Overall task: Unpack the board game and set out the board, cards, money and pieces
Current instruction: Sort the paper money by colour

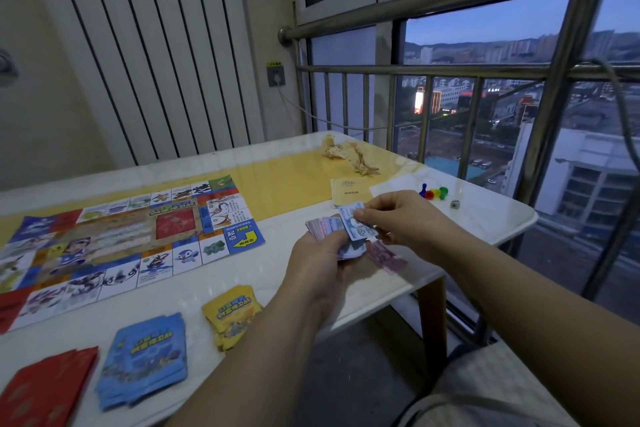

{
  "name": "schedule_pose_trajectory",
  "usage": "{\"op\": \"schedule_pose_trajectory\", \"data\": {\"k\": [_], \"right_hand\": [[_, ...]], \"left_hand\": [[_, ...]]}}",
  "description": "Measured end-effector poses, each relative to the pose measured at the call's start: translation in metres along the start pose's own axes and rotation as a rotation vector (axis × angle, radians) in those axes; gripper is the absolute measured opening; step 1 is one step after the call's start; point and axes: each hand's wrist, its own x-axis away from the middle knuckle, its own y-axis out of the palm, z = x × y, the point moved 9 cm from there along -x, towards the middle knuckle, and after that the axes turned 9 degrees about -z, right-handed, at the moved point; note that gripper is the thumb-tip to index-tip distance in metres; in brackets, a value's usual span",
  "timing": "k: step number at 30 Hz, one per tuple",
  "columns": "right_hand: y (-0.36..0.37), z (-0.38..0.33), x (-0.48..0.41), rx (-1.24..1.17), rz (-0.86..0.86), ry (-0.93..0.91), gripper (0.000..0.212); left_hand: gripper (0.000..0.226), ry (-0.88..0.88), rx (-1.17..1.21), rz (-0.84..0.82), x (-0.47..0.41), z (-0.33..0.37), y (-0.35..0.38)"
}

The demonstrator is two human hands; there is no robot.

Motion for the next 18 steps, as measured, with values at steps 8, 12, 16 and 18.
{"op": "schedule_pose_trajectory", "data": {"k": [8, 12, 16, 18], "right_hand": [[0.005, 0.002, 0.009, -0.050, 0.013, -0.035, 0.013], [0.003, 0.008, 0.009, -0.013, 0.064, -0.024, 0.014], [-0.020, 0.003, 0.012, 0.083, 0.122, 0.003, 0.018], [-0.037, -0.002, 0.012, 0.291, 0.136, 0.020, 0.020]], "left_hand": [[0.014, 0.015, -0.051, 0.033, -0.001, 0.000, -0.002], [0.017, -0.024, 0.036, 0.030, 0.001, -0.001, -0.002], [0.018, -0.009, 0.012, 0.018, 0.003, 0.001, 0.000], [0.018, 0.001, 0.015, 0.009, 0.002, 0.000, 0.001]]}}
